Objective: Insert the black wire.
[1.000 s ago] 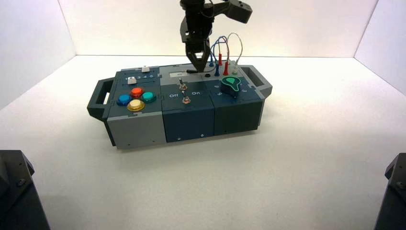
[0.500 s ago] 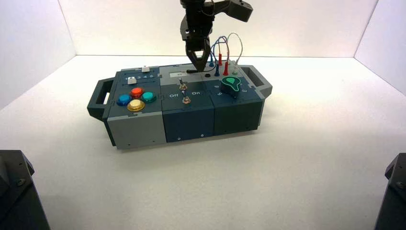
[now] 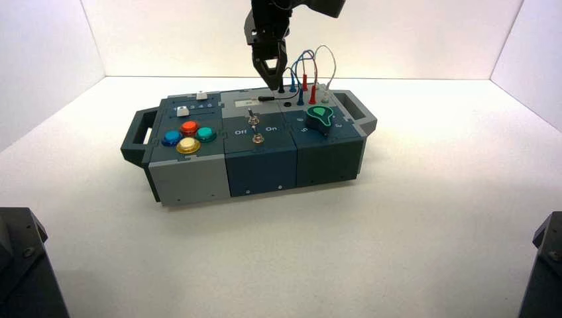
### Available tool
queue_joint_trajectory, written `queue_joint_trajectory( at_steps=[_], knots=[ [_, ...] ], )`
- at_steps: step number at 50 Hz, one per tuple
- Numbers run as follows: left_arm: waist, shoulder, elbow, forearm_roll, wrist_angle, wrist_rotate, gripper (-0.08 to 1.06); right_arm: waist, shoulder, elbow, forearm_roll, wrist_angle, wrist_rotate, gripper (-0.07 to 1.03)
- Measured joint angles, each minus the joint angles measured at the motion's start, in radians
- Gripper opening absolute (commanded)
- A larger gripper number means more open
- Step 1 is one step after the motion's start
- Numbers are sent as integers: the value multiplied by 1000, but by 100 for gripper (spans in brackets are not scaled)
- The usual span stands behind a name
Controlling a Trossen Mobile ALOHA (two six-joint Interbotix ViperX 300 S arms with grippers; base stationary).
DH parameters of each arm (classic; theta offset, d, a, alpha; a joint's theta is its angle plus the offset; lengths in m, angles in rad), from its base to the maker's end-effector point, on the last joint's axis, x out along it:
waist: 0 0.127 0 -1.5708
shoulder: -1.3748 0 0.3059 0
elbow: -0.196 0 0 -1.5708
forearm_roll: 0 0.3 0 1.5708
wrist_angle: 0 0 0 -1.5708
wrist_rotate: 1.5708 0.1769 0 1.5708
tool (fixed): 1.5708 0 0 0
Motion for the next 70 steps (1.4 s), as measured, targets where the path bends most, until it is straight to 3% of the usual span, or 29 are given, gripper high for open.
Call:
queue_joint_trajectory(
  at_steps=[21,70],
  knots=[
    [0,-2,2,2,3,11,34,2,0,0,0,2,-2,-2],
    [0,40,9,3,12,14,34,0,0,0,2,0,-2,-2]
  ],
)
